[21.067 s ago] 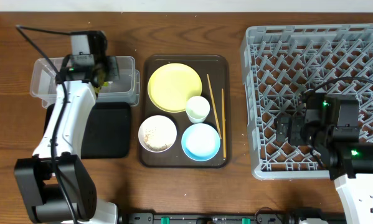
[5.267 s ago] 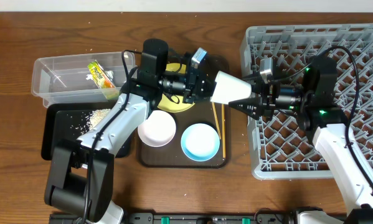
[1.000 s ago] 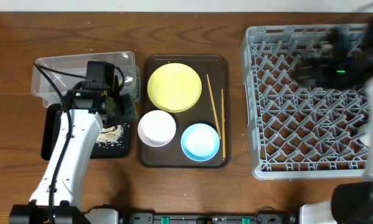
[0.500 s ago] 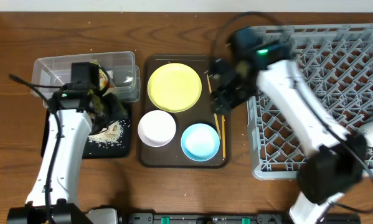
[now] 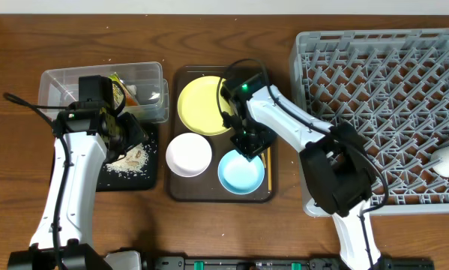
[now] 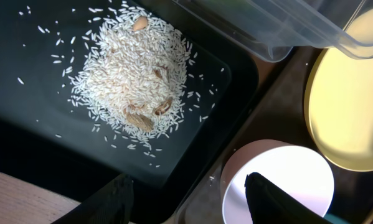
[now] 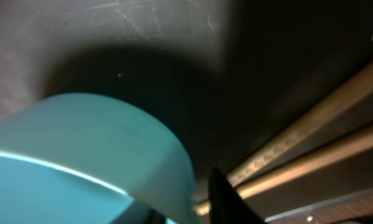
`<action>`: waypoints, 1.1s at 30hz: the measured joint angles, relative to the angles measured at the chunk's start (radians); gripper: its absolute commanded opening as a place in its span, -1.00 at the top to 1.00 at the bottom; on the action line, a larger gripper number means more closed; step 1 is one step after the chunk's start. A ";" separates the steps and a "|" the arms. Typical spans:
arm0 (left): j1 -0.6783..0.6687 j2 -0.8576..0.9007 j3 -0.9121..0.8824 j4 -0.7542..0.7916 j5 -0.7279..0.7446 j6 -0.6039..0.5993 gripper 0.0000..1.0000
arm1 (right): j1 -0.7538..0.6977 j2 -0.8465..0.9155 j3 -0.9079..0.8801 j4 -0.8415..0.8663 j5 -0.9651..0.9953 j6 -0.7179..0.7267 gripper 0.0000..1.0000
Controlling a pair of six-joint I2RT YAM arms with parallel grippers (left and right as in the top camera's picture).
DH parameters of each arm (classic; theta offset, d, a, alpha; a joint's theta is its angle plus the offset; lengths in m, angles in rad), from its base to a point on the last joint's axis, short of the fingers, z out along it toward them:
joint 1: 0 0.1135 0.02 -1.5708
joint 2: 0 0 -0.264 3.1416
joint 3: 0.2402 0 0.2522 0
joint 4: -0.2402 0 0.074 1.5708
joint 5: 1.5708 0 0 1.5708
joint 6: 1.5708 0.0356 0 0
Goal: Sort waste into correct bins and load items into the dishwasher rack
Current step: 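Lift the light-blue bowl and carry it right over the dish rack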
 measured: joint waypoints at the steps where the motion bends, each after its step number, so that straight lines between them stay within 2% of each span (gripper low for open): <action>1: 0.000 0.000 0.000 0.000 0.000 0.000 -0.22 | 0.000 0.001 -0.002 0.004 0.010 0.013 0.97; 10: 0.000 0.000 0.000 0.000 0.000 0.000 -0.23 | -0.024 -0.029 -0.001 -0.007 0.051 0.058 0.98; 16: 0.000 0.000 0.000 0.000 0.000 0.000 -0.24 | -0.137 -0.220 0.000 0.029 0.164 0.070 0.98; 21: 0.000 0.000 0.000 0.000 0.000 0.000 -0.24 | -0.279 -0.461 0.015 0.173 0.322 0.074 0.98; 25: 0.000 0.000 0.000 0.000 0.000 0.000 -0.24 | -0.409 -0.575 0.030 0.309 0.507 0.077 0.97; 33: 0.000 0.000 0.000 0.001 0.000 0.000 -0.25 | -0.618 -0.557 0.031 0.541 0.813 0.064 0.97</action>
